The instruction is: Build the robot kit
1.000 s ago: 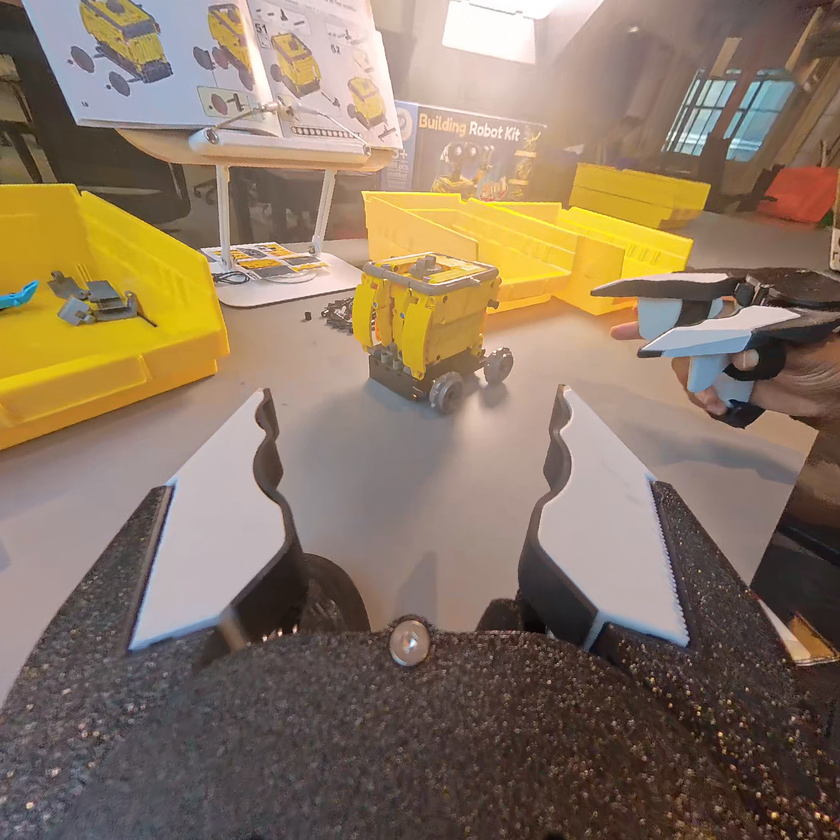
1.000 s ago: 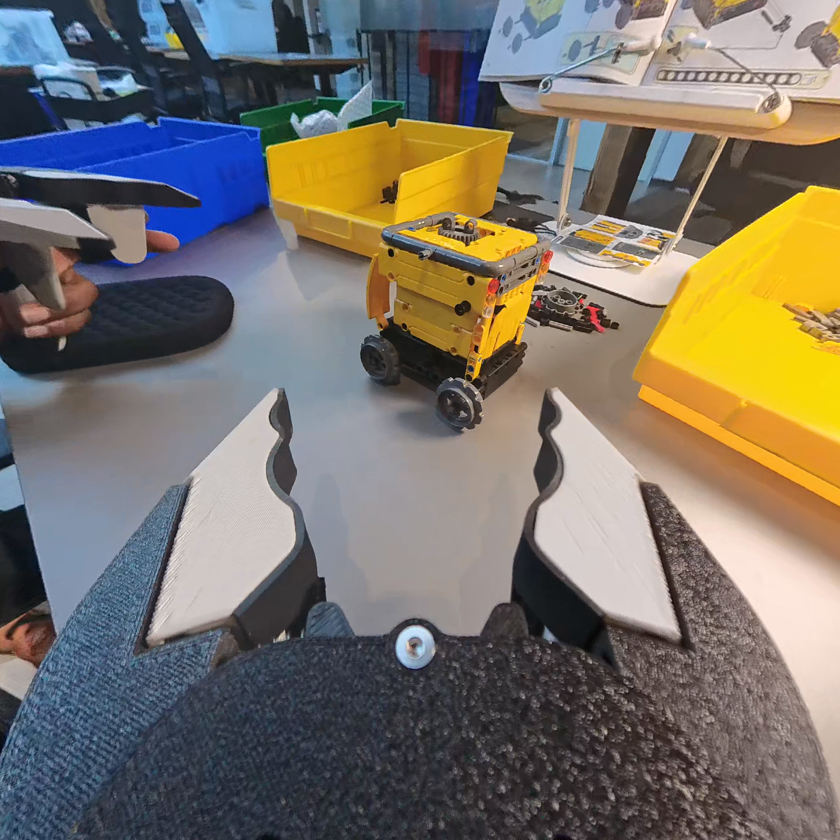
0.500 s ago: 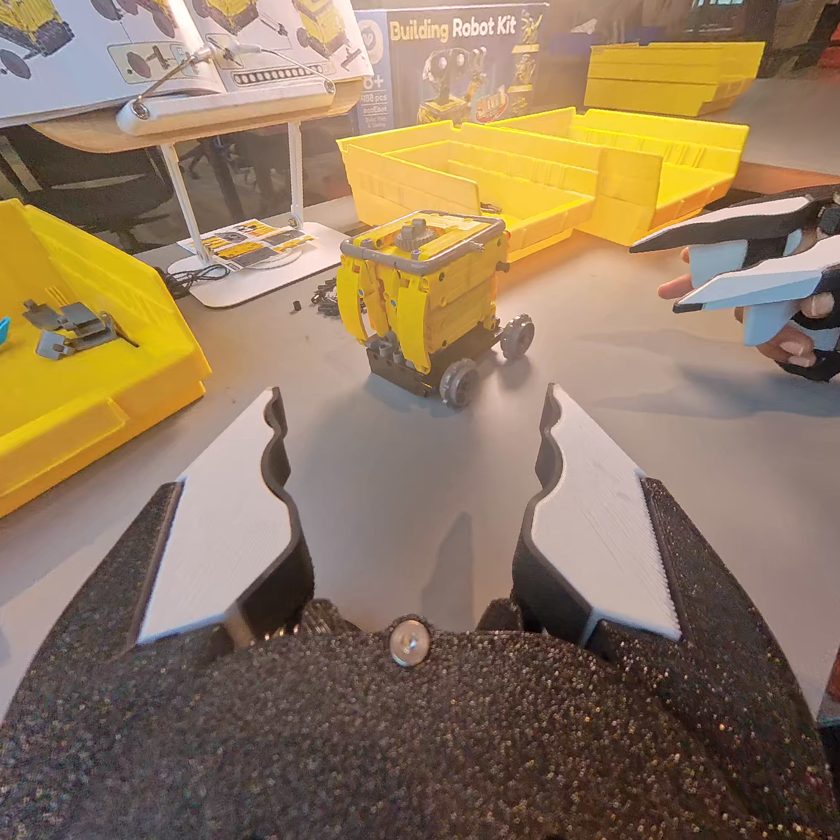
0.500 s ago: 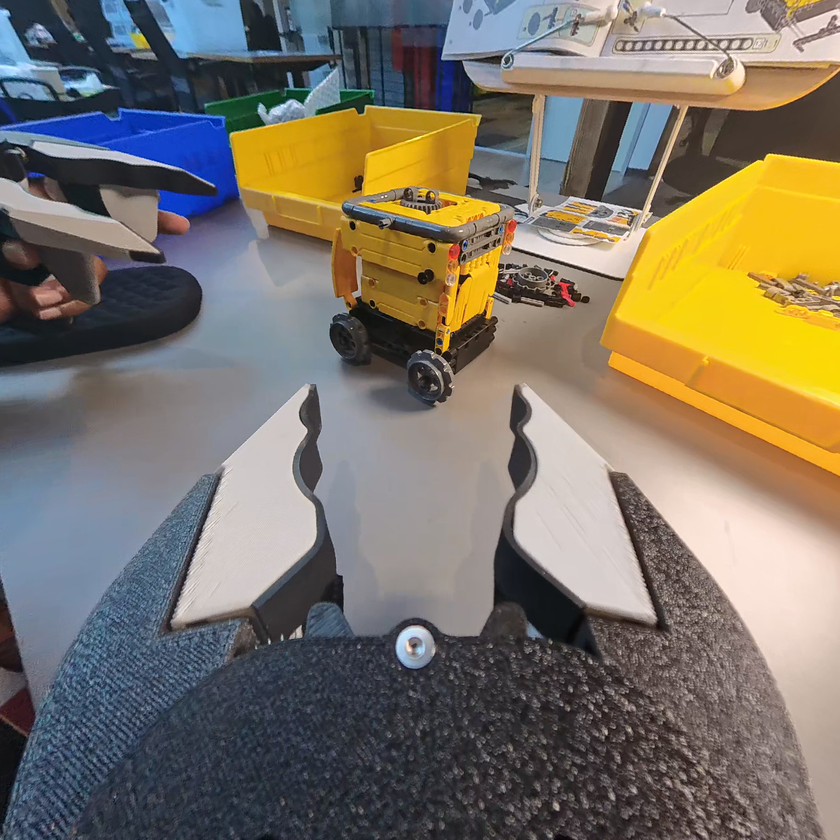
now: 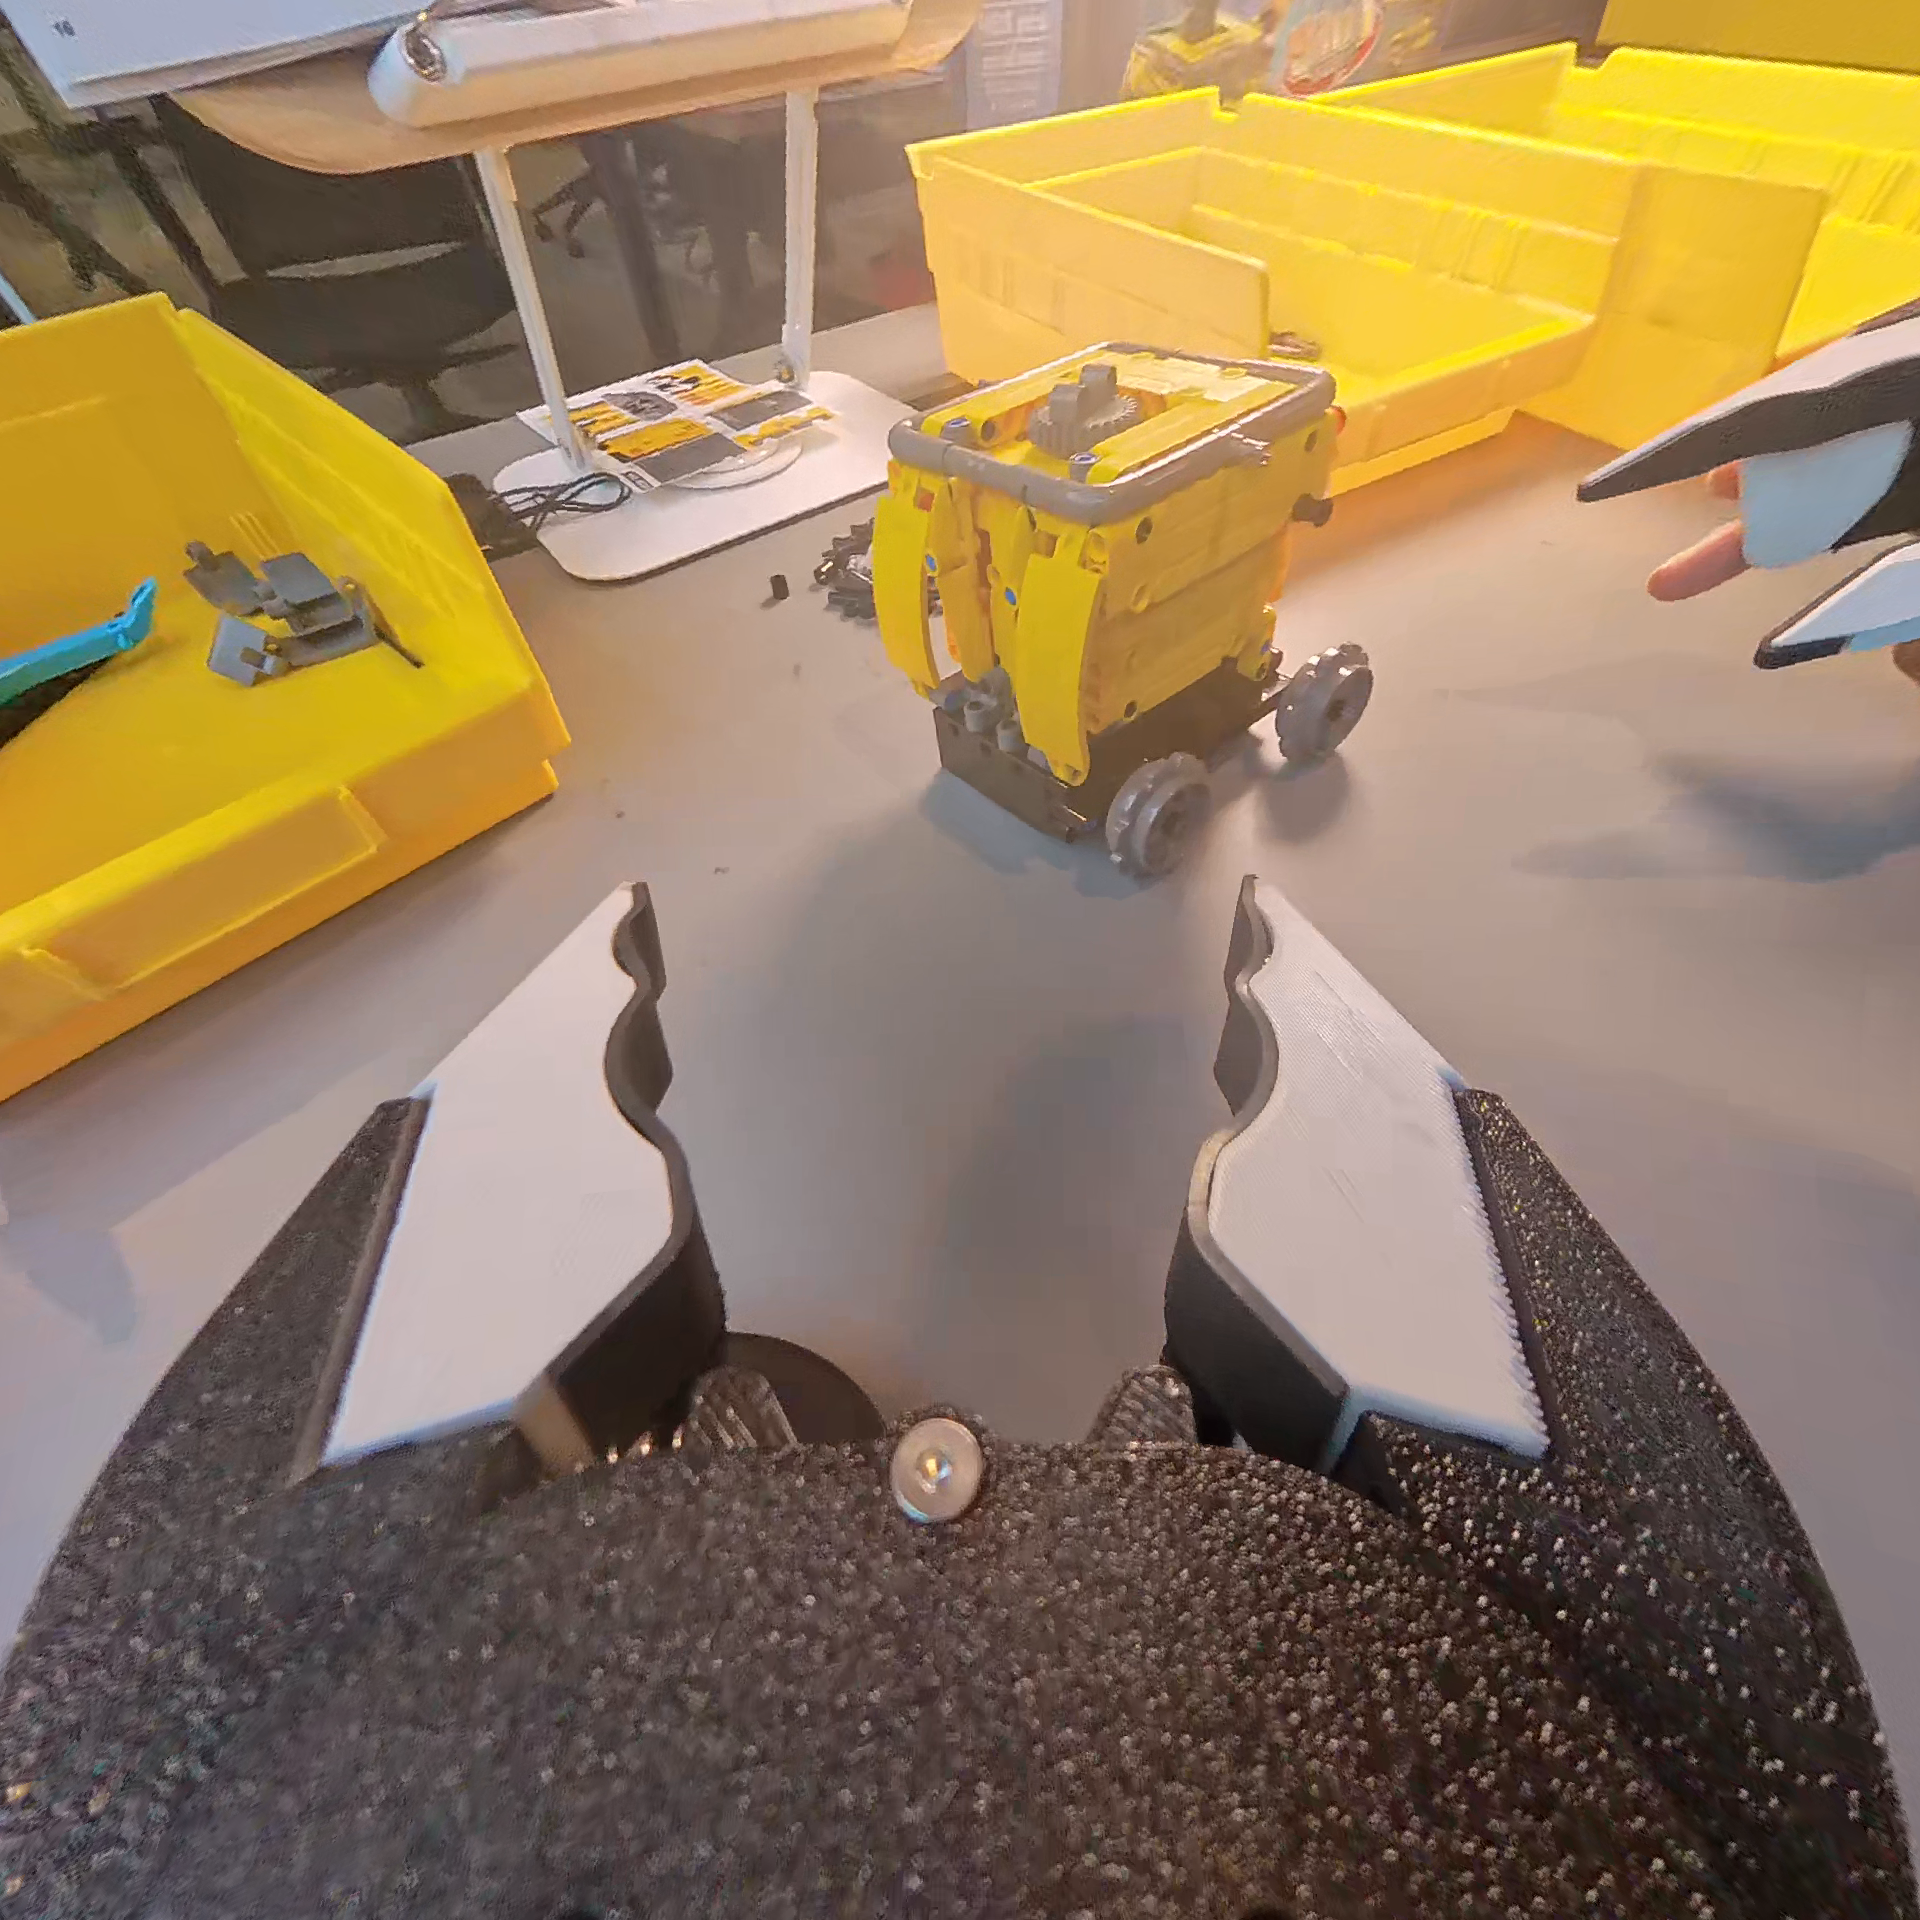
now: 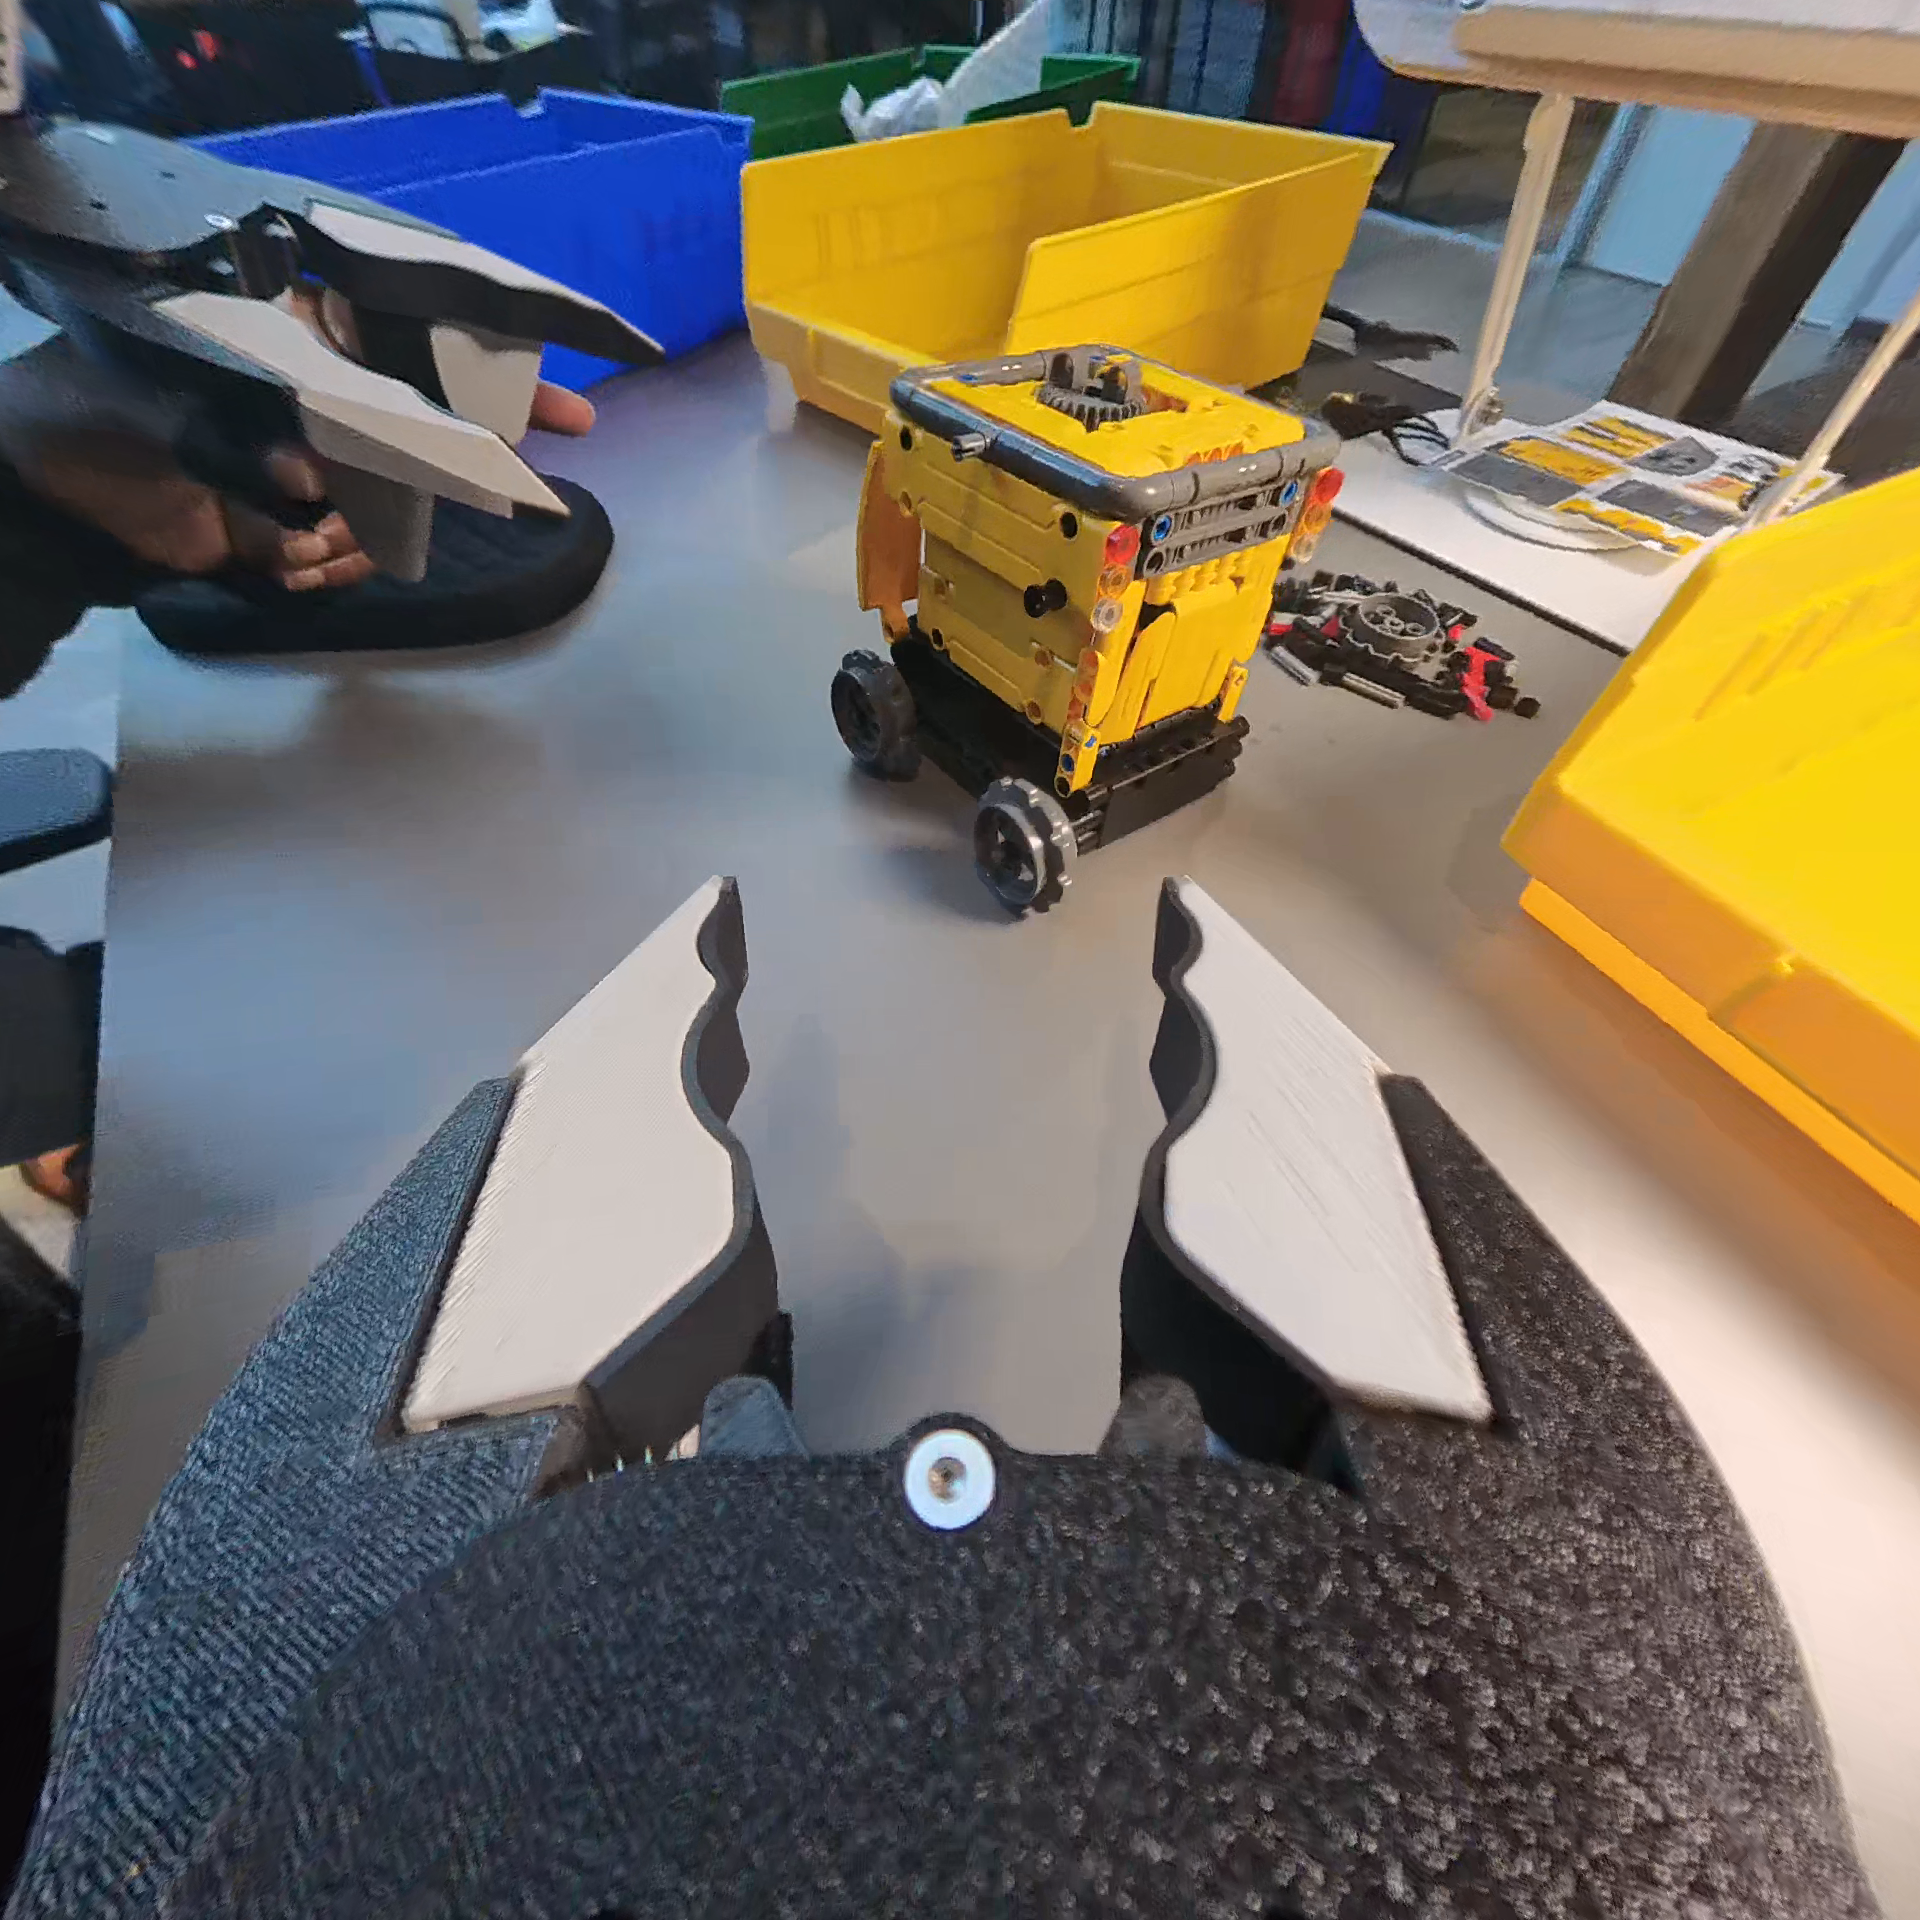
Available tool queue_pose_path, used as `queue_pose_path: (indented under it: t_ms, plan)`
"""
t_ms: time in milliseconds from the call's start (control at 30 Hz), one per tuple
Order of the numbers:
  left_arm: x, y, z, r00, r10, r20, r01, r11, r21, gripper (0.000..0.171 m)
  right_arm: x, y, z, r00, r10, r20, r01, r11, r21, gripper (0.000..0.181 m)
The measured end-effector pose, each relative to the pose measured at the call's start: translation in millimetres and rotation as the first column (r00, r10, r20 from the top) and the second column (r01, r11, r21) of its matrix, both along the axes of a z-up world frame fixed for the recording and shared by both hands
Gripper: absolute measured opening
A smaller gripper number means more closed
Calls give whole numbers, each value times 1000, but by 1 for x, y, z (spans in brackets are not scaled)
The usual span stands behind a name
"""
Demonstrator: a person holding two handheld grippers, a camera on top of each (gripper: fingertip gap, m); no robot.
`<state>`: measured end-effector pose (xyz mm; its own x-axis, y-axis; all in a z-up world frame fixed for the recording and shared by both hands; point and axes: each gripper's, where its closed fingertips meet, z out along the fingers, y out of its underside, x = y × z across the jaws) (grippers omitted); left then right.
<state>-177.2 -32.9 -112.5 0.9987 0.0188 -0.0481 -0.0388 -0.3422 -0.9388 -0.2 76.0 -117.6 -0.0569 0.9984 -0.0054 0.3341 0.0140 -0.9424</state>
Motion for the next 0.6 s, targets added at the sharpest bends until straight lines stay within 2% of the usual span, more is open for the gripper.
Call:
queue_pose_path:
  t_ms: [167, 300, 400, 500, 600]
  plan:
    - [-2, 7, 0, 999, 4, 42, -5, 1000, 16, 102, -14, 8, 4, 1000, -9, 2, 9, 1000, -14, 78]
    - [8, 12, 0, 991, -102, 86, 103, 995, -4, 103, -15, 5, -3, 998, -60, 8, 60, 998, 11, 66]
    - [13, 13, 1, 982, -185, 48, 186, 982, -30, 102, -17, 1, -12, 995, -90, 41, 89, 996, 17, 61]
    - [10, 14, -6, 969, -249, -4, 248, 967, -65, 99, -21, 2, -21, 992, -89, 88, 83, 994, 67, 57]
    - [11, 17, -9, 951, -307, 39, 309, 947, -81, 95, -26, 4, -25, 988, -69, 137, 54, 993, 106, 56]
